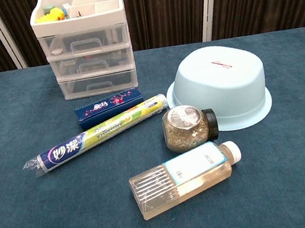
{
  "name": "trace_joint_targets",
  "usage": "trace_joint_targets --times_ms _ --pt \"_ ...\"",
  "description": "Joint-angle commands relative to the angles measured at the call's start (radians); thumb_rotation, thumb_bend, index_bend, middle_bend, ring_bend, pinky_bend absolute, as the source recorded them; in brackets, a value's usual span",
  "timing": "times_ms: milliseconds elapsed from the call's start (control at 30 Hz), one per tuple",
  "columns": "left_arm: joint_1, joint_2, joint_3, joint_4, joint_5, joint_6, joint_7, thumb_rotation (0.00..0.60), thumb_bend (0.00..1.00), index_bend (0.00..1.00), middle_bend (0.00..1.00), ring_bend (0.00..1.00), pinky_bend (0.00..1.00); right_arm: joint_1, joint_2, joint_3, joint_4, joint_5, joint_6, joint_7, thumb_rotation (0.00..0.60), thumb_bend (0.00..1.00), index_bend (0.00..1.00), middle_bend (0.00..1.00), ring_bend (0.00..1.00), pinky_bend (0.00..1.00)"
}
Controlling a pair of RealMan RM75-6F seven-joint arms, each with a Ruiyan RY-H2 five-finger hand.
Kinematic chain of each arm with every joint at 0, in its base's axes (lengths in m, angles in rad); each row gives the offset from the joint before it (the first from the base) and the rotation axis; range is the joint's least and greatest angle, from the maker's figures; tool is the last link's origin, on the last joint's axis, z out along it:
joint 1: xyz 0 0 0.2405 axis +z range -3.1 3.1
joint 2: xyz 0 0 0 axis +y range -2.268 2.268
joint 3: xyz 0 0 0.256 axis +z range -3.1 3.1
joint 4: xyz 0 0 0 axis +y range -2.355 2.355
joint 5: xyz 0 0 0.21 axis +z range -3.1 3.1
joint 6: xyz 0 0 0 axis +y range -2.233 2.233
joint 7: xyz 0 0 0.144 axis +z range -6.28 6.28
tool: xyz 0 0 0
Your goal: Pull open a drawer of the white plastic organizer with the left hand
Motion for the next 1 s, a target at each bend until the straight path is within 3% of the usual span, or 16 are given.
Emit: trace_joint_targets --times_ms 33,467,567,600,733,833,1000 --pt "0.000 0.001 0.000 0.001 0.002 0.001 -0.002 0.600 0.06 0.00 0.00 0.00 0.04 0.000 -0.001 0.001 0.000 -0.001 0.002 -0.001 0.600 0.12 0.00 0.00 0.00 0.00" --pt "-0.001 0.004 0.004 -0.010 -0.005 -0.014 -0.004 0.600 0.06 0.00 0.00 0.00 0.04 0.002 0.001 0.001 -0.001 -0.001 -0.001 0.006 0.600 0.12 0.00 0.00 0.00 0.00" --pt "-0.003 0.009 0.001 -0.029 -0.017 -0.023 -0.017 0.600 0.09 0.00 0.03 0.01 0.09 0.004 0.002 -0.002 0.001 -0.010 -0.001 0.007 0.600 0.12 0.00 0.00 0.00 0.00" --pt "-0.006 0.009 -0.004 -0.038 -0.020 -0.023 -0.020 0.600 0.15 0.00 0.10 0.07 0.17 0.003 0.003 -0.004 0.003 -0.010 -0.004 0.006 0.600 0.12 0.00 0.00 0.00 0.00" --pt "-0.039 -0.008 -0.049 -0.071 -0.012 -0.019 -0.051 0.600 0.37 0.04 0.69 0.63 0.57 -0.001 0.014 -0.005 -0.007 0.001 -0.006 0.021 0.600 0.12 0.00 0.00 0.00 0.00" --pt "-0.082 -0.025 -0.092 -0.124 -0.069 -0.072 -0.081 0.600 0.43 0.05 0.87 0.78 0.71 -0.001 0.017 -0.006 -0.009 -0.001 -0.005 0.027 0.600 0.12 0.00 0.00 0.00 0.00" --pt "-0.217 -0.093 -0.237 -0.215 -0.334 -0.249 -0.069 0.600 0.51 0.08 0.99 0.92 0.84 0.002 0.019 -0.009 -0.013 -0.003 -0.012 0.030 0.600 0.12 0.00 0.00 0.00 0.00"
